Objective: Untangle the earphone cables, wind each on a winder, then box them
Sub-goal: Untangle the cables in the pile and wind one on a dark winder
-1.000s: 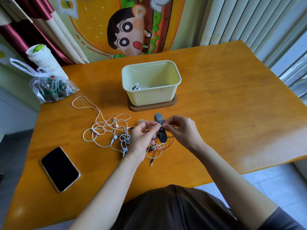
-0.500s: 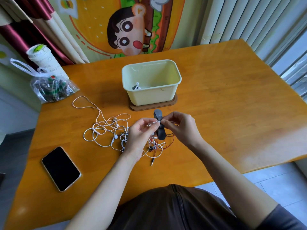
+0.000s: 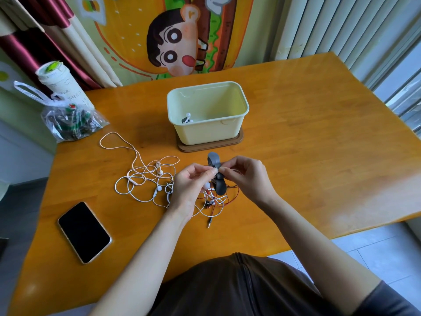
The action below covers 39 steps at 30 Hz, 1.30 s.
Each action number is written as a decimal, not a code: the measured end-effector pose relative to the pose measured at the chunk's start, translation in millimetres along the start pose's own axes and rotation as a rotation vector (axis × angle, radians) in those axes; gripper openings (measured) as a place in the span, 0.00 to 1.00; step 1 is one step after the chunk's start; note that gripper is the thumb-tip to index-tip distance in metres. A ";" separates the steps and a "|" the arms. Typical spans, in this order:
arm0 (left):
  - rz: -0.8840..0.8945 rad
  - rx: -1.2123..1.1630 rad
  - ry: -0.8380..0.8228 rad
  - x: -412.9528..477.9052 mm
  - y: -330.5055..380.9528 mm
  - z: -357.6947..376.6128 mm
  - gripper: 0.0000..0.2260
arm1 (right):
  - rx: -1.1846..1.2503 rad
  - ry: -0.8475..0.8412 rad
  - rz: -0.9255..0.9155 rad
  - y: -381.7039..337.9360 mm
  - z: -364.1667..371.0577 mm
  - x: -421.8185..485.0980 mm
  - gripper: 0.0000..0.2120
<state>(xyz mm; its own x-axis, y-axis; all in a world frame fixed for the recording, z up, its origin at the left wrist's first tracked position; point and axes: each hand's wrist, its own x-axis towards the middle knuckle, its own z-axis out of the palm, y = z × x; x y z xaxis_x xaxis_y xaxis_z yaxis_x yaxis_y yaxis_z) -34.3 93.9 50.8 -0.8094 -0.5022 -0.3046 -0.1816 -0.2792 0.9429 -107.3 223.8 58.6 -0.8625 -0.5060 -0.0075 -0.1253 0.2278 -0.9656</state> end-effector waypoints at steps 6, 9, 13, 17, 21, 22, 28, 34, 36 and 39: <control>-0.022 -0.040 -0.021 0.9 5.0 -0.4 0.06 | 0.015 -0.012 -0.031 -3.9 -2.0 1.9 0.06; -0.026 -0.060 -0.030 0.4 7.0 -1.2 0.06 | 0.033 -0.006 -0.015 -3.7 -0.2 1.7 0.06; -0.030 -0.019 -0.024 2.3 5.9 -1.4 0.07 | 0.029 0.020 0.033 -0.8 4.0 2.3 0.03; -0.058 -0.041 -0.007 0.5 6.8 1.7 0.09 | 0.013 0.035 0.068 -0.6 5.2 2.6 0.03; -0.083 -0.107 -0.013 -0.5 8.8 2.6 0.08 | 0.023 0.039 0.078 -3.3 6.1 1.6 0.03; -0.082 -0.113 -0.013 -1.2 8.5 2.5 0.08 | 0.030 0.041 0.077 -4.1 6.5 0.6 0.03; -0.045 -0.077 -0.029 -2.9 10.6 0.2 0.08 | 0.067 0.017 0.066 -6.0 6.5 0.0 0.02; -0.027 -0.049 -0.037 -2.1 12.5 -3.3 0.08 | 0.112 -0.036 0.063 -10.4 3.1 1.8 0.02; -0.022 -0.048 -0.037 -1.3 13.8 -3.5 0.08 | 0.131 -0.050 0.069 -11.5 2.0 2.4 0.01; -0.021 -0.066 -0.031 -2.4 14.7 -4.1 0.09 | 0.142 -0.065 0.079 -10.3 2.9 1.6 0.03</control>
<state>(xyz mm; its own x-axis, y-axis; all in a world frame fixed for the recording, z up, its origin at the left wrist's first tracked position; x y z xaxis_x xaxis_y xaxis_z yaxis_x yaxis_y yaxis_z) -32.7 87.6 64.8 -0.8231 -0.4700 -0.3188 -0.1625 -0.3430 0.9252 -106.0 218.2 67.8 -0.8330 -0.5446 -0.0975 0.0165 0.1517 -0.9883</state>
